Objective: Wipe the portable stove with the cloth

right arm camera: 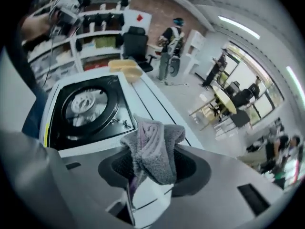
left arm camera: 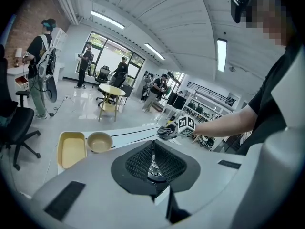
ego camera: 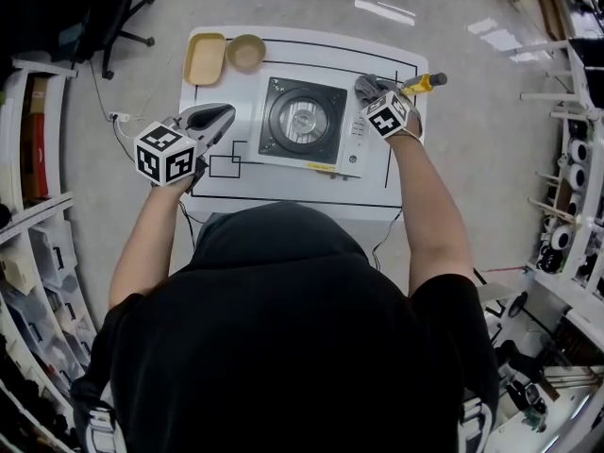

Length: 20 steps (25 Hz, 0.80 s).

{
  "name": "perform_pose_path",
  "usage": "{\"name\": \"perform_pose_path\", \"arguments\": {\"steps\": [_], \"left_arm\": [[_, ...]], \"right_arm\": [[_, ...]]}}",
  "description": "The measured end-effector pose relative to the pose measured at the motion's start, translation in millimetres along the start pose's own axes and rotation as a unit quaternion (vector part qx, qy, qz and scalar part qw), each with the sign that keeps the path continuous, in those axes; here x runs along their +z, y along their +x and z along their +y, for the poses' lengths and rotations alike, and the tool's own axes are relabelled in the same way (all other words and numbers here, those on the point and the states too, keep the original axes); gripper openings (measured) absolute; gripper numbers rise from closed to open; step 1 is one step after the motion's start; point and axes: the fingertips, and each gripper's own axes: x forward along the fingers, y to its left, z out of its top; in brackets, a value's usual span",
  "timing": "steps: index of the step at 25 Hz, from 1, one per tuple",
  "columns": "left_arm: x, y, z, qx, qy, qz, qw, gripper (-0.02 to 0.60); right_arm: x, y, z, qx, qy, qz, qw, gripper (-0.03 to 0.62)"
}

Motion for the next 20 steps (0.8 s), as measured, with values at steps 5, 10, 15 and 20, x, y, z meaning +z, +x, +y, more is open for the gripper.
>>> {"name": "perform_pose_path", "arguments": {"steps": [5, 10, 15, 20], "left_arm": [[-8, -6, -1, 0.001, -0.003, 0.002, 1.0, 0.034], [-16, -14, -1, 0.0, -0.006, 0.0, 1.0, 0.034], [-20, -17, -2, -0.009, -0.007, 0.0, 0.9999, 0.035], [-19, -18, -12, -0.023, 0.003, 0.002, 0.9997, 0.034]], "right_arm": [[-4, 2, 22, -0.004, -0.123, 0.044, 0.991, 0.204], [-17, -14, 54, 0.002, -0.149, 0.055, 0.987, 0.202], [-34, -28, 89, 0.006, -0.147, 0.064, 0.987, 0.202], [-48, -44, 119, 0.007, -0.134, 0.065, 0.989, 0.202]]}}
